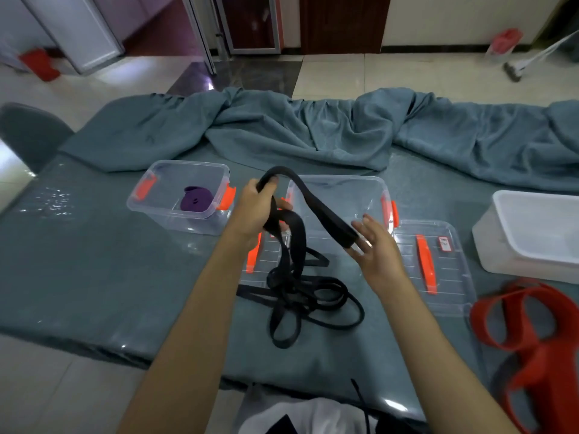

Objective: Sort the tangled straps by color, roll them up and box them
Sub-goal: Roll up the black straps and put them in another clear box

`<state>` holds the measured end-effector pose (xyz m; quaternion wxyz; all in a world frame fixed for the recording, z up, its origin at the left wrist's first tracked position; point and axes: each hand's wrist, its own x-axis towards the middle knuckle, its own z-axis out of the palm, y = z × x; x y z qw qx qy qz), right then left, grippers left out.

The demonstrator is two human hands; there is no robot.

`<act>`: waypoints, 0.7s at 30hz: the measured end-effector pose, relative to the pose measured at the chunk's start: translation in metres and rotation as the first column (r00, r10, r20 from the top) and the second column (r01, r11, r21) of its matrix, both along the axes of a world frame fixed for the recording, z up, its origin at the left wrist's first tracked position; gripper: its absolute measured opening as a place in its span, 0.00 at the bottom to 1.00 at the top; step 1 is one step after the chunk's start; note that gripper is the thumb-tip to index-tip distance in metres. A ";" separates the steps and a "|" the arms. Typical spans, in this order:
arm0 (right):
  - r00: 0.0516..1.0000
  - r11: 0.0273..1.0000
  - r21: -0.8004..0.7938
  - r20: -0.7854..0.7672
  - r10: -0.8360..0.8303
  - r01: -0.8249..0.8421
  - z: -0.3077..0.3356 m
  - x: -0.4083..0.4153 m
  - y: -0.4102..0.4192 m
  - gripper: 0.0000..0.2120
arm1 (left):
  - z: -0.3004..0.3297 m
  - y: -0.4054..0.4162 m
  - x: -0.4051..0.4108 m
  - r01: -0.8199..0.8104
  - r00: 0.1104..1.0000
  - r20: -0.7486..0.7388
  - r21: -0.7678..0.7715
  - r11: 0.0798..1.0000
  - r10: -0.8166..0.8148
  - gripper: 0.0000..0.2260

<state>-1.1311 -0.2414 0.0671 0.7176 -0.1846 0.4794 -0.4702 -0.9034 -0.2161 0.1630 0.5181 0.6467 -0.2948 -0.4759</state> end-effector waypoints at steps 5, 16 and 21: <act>0.871 0.980 -0.189 -0.472 -0.137 0.052 -0.020 0.012 0.030 0.03 | 0.021 -0.023 -0.012 -0.141 0.961 -0.237 0.017 0.990 0.141 0.05; -0.106 0.621 0.080 -0.994 -0.005 -0.780 -0.073 0.068 0.061 0.36 | 0.014 -0.033 0.014 -0.139 0.989 -0.047 -0.053 0.989 0.137 0.06; -0.062 0.580 0.026 -0.997 -0.043 -0.814 -0.085 0.061 0.055 0.11 | 0.004 -0.020 0.029 -0.159 0.986 -0.059 -0.015 0.987 0.158 0.03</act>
